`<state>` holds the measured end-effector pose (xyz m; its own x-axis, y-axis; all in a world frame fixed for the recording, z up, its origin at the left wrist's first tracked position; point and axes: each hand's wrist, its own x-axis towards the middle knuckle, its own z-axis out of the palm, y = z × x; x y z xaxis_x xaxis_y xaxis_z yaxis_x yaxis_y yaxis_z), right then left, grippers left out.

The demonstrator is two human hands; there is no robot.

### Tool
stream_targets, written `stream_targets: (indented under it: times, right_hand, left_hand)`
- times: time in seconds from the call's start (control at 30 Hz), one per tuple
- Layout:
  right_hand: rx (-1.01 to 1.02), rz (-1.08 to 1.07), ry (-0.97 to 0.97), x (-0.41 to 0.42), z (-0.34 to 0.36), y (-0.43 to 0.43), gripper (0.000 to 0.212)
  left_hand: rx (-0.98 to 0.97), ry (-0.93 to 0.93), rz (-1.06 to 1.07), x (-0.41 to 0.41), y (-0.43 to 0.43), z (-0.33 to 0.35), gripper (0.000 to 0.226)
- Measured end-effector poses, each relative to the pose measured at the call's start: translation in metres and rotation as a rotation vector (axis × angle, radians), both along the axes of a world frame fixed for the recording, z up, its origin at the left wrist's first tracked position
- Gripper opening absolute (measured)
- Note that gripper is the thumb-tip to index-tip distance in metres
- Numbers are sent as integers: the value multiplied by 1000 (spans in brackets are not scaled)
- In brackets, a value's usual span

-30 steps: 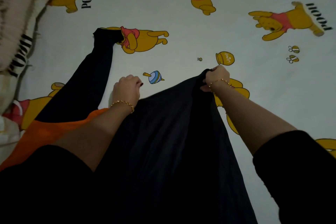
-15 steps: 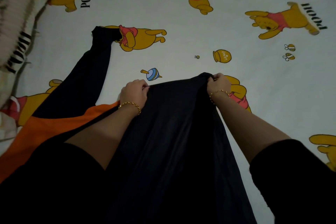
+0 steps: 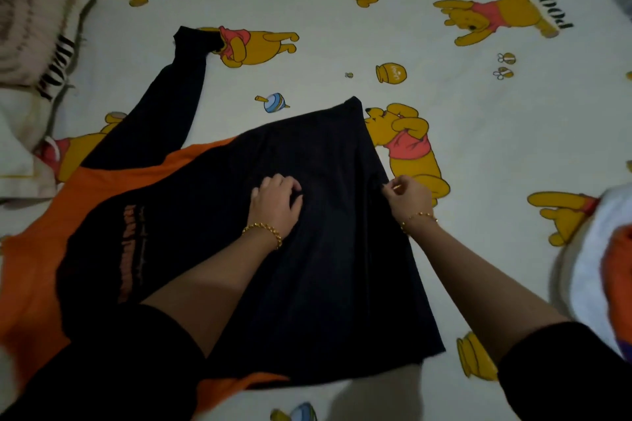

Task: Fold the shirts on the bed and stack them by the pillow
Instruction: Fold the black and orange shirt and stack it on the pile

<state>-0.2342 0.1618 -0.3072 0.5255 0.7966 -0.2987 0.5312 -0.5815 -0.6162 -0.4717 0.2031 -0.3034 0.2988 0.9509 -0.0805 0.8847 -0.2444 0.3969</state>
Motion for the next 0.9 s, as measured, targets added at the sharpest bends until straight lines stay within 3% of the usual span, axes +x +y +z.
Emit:
stream_targets:
  times: [0.23,0.4,0.63,0.77,0.9]
  right_hand:
    - [-208,149,-44,-7,-1,-101,24]
    - [-300,218,-133,-7,-3,-136,24]
    - [-98,-55,-2,14,8,-171,10]
    - [-171,-24,128,14,3,-195,28]
    - [-298,154,102,5,6,-214,43]
  left_hand:
    - [-134,-9,-111,12,-126,-2,14]
    - [-206,0,-171,13,-186,-8,24]
    - [-288,155,-278,11,-224,-3,54]
    - [-220,163,-238,6,-242,-7,40]
    - [-151,238,-223,-2,-255,-5,29]
